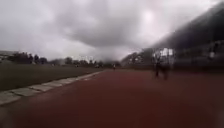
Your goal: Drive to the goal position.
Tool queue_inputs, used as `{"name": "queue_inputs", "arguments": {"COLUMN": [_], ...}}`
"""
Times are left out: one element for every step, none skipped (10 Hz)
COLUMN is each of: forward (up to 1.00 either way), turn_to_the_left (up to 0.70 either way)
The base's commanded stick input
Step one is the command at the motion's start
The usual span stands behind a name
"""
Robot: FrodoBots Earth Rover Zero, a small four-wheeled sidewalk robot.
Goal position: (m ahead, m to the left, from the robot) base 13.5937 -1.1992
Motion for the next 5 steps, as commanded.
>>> {"name": "queue_inputs", "arguments": {"forward": [0.50, 0.50, 0.50, 0.50, 0.50], "turn_to_the_left": [0.02, 0.02, 0.02, 0.02, 0.02]}}
